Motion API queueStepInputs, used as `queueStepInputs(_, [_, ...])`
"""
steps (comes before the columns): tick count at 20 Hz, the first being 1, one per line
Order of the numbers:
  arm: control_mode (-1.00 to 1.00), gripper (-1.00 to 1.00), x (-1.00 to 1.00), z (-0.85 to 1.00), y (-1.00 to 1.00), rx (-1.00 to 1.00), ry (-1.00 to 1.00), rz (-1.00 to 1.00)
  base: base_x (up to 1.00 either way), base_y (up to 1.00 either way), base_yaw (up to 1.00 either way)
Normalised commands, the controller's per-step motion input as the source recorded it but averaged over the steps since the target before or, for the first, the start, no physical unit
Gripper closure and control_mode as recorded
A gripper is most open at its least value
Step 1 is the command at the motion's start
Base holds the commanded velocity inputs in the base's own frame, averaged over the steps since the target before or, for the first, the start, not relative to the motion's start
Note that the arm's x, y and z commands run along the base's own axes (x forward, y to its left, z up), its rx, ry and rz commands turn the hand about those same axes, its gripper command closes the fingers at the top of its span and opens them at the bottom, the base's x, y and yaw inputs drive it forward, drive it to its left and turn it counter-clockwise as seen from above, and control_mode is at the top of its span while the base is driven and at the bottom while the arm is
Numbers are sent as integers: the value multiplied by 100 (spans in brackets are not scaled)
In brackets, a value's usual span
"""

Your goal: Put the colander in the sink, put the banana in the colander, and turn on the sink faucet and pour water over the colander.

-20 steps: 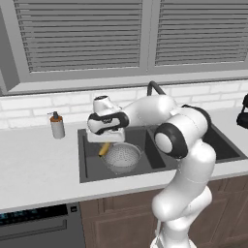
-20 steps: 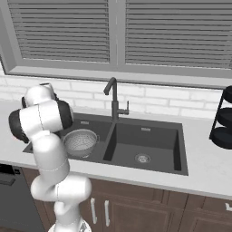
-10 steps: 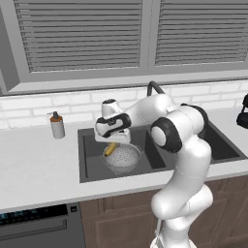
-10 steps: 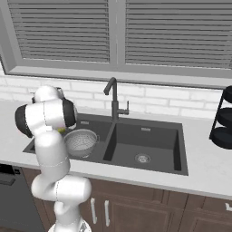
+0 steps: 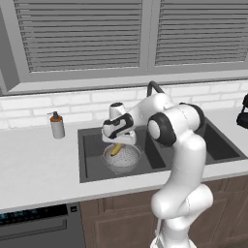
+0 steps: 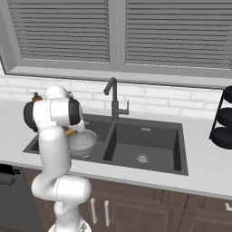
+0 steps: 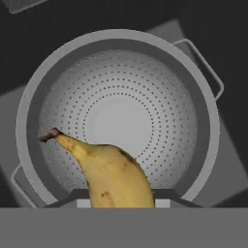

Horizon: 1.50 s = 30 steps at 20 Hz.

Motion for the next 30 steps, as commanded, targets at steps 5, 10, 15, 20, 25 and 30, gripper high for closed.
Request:
queueStepInputs(5, [-100,100,-4,-36,-2,0,0,-3,0,0,0])
queueStepInputs(10, [-100,100,0,-41,-5,0,0,-6,0,0,0])
queueStepInputs(15, [-100,100,10,-29,-27,0,0,-5,0,0,0])
queueStepInputs(20, [-100,100,2,-23,-30,0,0,-2,0,0,0])
queueStepInputs(25, [-100,100,1,-19,-8,1,0,0,0,0,0])
queueStepInputs(30, [-100,-100,6,-15,0,3,0,0,0,0,0])
